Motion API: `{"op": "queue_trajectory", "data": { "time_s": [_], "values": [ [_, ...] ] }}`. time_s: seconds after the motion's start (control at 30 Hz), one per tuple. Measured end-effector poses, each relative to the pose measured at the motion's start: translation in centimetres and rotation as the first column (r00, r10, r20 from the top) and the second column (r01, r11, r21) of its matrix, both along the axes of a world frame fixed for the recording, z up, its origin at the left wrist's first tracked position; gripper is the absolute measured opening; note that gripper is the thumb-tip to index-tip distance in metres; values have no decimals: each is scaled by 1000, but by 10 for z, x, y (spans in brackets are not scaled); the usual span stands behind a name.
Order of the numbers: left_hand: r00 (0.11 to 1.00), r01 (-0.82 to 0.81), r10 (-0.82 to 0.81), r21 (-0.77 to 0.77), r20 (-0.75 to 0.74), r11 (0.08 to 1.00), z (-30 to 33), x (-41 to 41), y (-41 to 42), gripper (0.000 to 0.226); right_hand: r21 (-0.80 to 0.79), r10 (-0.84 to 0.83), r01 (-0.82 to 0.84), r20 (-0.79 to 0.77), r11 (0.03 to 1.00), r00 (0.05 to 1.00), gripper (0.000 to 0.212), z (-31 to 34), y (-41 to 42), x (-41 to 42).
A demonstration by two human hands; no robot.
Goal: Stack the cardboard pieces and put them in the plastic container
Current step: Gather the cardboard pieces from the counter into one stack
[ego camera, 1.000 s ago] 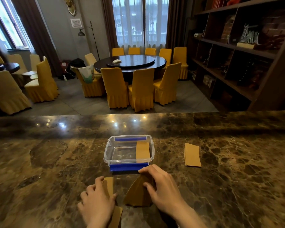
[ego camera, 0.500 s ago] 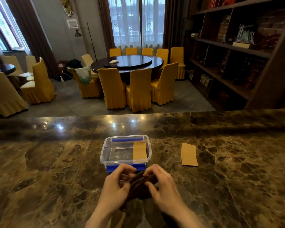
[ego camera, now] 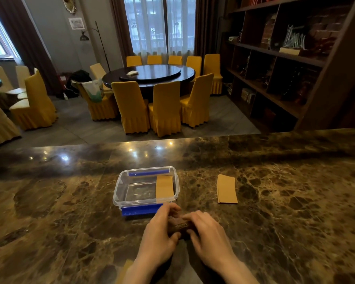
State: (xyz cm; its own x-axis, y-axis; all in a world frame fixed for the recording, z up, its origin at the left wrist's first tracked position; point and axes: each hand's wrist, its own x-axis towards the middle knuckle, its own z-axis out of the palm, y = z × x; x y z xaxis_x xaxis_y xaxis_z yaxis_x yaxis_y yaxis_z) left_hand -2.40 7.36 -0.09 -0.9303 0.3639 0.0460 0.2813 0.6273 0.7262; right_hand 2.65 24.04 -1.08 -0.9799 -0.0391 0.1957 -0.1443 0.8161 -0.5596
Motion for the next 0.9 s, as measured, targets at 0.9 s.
{"op": "queue_trajectory", "data": {
  "time_s": [0.9],
  "values": [
    [984, -165, 166, -21, 67, 986, 53, -19, -46, 41, 29, 187, -187, 6, 982, 982, 33, 9, -14, -21]
  ]
}}
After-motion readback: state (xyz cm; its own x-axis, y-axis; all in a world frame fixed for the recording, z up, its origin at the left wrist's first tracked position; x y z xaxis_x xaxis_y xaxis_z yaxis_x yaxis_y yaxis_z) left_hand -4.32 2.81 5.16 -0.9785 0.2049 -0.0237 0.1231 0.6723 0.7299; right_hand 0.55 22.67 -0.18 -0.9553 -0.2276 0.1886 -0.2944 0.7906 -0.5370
